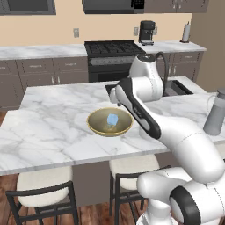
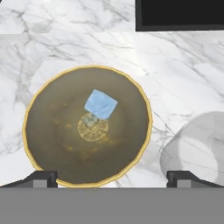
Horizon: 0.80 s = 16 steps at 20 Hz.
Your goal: There are two ice cubes in the ice bowl. Place both ice cubes in the glass cup.
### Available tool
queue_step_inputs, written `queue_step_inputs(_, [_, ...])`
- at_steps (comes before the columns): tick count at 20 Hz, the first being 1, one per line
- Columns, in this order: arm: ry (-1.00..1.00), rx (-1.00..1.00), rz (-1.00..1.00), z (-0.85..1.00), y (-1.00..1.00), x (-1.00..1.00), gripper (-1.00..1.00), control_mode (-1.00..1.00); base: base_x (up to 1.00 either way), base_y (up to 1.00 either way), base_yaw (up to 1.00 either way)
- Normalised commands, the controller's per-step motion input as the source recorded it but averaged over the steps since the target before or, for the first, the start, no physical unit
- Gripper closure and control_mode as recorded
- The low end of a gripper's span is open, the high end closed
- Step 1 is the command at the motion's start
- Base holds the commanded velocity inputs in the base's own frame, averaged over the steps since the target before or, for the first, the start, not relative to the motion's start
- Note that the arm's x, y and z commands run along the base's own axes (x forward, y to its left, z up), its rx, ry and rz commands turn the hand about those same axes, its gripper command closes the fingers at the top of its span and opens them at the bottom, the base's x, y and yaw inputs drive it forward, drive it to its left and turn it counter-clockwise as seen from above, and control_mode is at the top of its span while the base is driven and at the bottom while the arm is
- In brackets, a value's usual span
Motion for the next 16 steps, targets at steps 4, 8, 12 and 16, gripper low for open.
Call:
queue_step_inputs(4, [0.11, 0.0, -0.01, -0.06, 0.35, 0.2, -1.0, -1.0, 0.0, 0.0, 0.0])
queue_step_inputs(8, [0.06, 0.0, 0.0, -0.01, 0.12, 0.15, -1.0, -1.0, 0.0, 0.0, 0.0])
queue_step_inputs(12, [0.04, 0.0, 0.0, 0.0, 0.05, 0.18, -1.0, -1.0, 0.0, 0.0, 0.0])
queue_step_inputs(16, [0.03, 0.0, -0.01, 0.0, 0.0, 0.21, -1.0, -1.0, 0.0, 0.0, 0.0])
